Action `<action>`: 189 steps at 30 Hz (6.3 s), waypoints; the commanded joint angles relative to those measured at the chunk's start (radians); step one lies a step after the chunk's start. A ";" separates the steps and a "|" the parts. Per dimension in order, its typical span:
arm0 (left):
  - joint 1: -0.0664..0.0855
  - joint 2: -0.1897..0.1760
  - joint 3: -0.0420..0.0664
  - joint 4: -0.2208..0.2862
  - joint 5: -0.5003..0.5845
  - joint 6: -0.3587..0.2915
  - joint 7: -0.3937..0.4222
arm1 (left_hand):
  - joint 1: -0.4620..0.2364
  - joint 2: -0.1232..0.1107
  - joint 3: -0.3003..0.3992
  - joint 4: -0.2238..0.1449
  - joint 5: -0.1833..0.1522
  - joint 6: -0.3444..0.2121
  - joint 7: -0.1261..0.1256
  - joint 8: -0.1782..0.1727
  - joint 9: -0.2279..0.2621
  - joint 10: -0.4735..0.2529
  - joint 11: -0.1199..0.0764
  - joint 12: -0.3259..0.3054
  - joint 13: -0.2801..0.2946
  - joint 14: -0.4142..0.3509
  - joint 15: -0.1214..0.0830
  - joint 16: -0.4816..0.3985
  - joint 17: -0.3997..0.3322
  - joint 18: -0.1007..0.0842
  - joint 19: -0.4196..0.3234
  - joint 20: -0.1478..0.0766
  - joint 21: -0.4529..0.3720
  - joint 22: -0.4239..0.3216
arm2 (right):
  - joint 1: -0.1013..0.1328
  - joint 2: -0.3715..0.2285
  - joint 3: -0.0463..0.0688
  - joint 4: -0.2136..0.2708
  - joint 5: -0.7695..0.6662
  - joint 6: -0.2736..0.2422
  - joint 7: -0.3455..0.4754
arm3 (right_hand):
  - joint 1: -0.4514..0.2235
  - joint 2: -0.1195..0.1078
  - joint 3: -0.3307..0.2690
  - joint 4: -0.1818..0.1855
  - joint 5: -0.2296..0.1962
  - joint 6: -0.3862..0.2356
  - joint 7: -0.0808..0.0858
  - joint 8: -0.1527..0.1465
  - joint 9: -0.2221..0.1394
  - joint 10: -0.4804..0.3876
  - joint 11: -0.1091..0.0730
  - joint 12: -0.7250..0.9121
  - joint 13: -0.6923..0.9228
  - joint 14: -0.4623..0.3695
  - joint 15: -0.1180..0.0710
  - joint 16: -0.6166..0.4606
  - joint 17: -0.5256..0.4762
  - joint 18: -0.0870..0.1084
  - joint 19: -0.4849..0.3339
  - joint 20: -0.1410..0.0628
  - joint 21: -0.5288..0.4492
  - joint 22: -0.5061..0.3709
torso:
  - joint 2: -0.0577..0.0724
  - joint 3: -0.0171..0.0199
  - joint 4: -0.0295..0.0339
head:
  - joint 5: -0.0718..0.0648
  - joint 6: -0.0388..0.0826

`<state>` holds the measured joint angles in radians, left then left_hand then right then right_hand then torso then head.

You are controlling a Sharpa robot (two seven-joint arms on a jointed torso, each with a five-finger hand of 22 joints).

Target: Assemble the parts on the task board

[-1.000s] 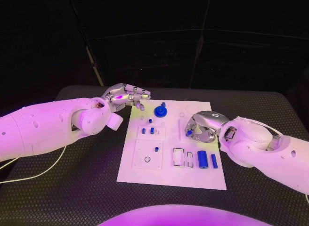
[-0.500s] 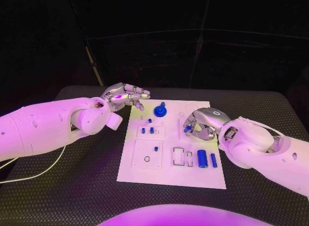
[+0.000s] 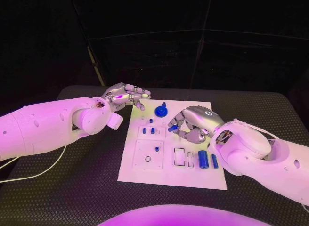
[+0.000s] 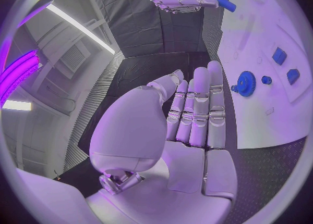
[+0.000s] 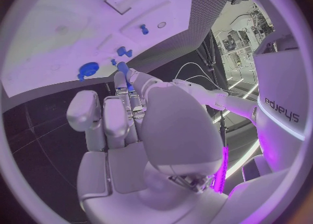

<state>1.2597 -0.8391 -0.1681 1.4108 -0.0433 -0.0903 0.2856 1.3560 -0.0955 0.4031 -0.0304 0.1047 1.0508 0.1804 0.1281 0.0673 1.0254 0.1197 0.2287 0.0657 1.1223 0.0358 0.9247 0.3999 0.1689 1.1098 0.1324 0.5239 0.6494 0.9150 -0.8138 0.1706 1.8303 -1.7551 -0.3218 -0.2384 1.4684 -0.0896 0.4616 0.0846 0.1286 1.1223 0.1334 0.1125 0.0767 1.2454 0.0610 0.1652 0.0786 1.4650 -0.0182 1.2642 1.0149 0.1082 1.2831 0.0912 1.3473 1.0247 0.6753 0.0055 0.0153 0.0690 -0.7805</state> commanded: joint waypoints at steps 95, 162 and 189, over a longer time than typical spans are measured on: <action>0.002 0.012 0.001 -0.002 0.004 0.018 0.001 | -0.001 0.008 -0.012 0.000 -0.002 -0.006 0.003 -0.004 -0.001 -0.008 0.002 0.007 -0.001 -0.006 0.000 -0.001 -0.005 0.013 -0.005 0.001 -0.008 -0.003 | -0.039 0.182 -0.123 -0.108 0.028 -0.063 0.053 | -0.067 -0.040 -0.376 0.116 0.010 -0.402 0.004 -0.053 -0.013 -0.160 0.020 -0.001 0.009 0.006 0.016 -0.009 -0.044 0.009 -0.040 0.015 -0.041 -0.080 | 0.000 0.0017 -0.0039 | 0.017 -0.021; -0.006 0.006 -0.009 -0.007 0.004 0.019 0.005 | -0.001 0.009 -0.012 0.000 -0.002 -0.006 0.003 -0.004 -0.001 -0.008 0.002 0.008 0.000 -0.006 0.000 -0.001 -0.006 0.013 -0.005 0.001 -0.008 -0.003 | -0.103 -0.230 -0.090 0.065 0.268 0.009 -0.327 | -0.217 0.014 -0.672 0.209 0.151 -0.173 -0.037 0.306 0.127 0.180 -0.043 1.203 1.230 0.083 -0.031 0.261 0.437 -0.042 0.115 -0.029 0.095 0.210 | -0.025 -0.0072 -0.0167 | -0.092 0.003; -0.006 -0.002 -0.009 0.002 0.004 0.025 -0.001 | -0.001 0.010 -0.013 -0.001 -0.002 -0.005 0.002 -0.003 -0.001 -0.008 0.002 0.009 0.000 -0.006 0.000 0.000 -0.008 0.013 -0.005 0.001 -0.009 -0.004 | -0.131 -0.181 -0.090 0.037 0.332 -0.079 -0.315 | -0.188 0.062 -0.661 0.205 0.274 -0.162 -0.047 0.338 0.146 0.186 -0.051 1.208 1.249 0.083 -0.037 0.264 0.446 -0.043 0.116 -0.034 0.097 0.216 | -0.027 -0.0065 -0.0174 | -0.086 -0.001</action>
<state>1.2521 -0.8408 -0.1781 1.4097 -0.0431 -0.0788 0.2814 1.3560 -0.0956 0.3949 -0.0333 0.1047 1.0507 0.1804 0.1280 0.0674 1.0219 0.1233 0.2324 0.0657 1.1223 0.0358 0.9247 0.3932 0.1688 1.1098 0.1324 0.5202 0.6465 0.7904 -0.9932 0.0861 1.8606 -1.4758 -0.3606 -0.5575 1.2833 -0.0373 -0.1979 0.2909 0.3941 0.9544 0.0873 0.4471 0.2147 1.4282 0.0136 1.3699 1.3079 1.4647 -0.0470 1.5239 1.3076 0.0849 1.3940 0.0588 1.4398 1.2395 0.6497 -0.0016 -0.0007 -0.0173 -0.7815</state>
